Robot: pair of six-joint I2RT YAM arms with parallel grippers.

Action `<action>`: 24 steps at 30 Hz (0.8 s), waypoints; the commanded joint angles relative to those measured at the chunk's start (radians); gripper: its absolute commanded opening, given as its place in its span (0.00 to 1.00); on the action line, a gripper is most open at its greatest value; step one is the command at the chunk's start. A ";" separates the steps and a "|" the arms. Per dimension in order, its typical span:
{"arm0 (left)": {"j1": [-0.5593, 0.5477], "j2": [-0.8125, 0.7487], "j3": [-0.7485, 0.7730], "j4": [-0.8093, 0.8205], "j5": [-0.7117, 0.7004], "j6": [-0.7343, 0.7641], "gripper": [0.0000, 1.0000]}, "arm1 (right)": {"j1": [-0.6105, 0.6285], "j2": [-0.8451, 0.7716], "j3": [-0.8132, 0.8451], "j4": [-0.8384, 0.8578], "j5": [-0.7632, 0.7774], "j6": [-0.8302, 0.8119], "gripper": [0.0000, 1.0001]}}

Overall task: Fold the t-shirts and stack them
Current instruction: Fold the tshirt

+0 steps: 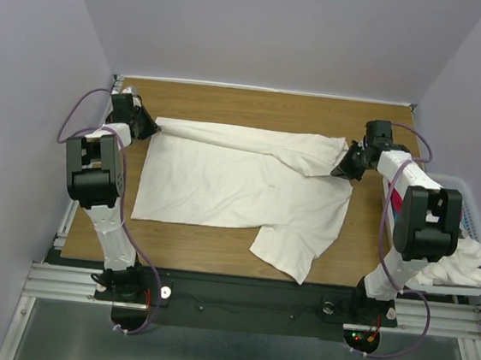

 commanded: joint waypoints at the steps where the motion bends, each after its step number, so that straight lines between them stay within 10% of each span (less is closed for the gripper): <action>1: 0.001 0.008 0.071 -0.018 -0.057 0.050 0.16 | -0.002 0.006 -0.005 0.004 -0.001 -0.022 0.19; 5: 0.000 -0.023 0.065 -0.034 -0.069 0.058 0.35 | -0.004 -0.014 -0.009 -0.002 -0.015 -0.033 0.41; 16: -0.020 -0.169 -0.065 -0.028 -0.120 0.035 0.81 | -0.002 -0.055 0.072 -0.007 0.031 -0.071 0.47; 24: -0.022 -0.077 -0.016 -0.026 -0.099 0.044 0.78 | -0.002 -0.042 0.055 -0.004 -0.013 -0.088 0.49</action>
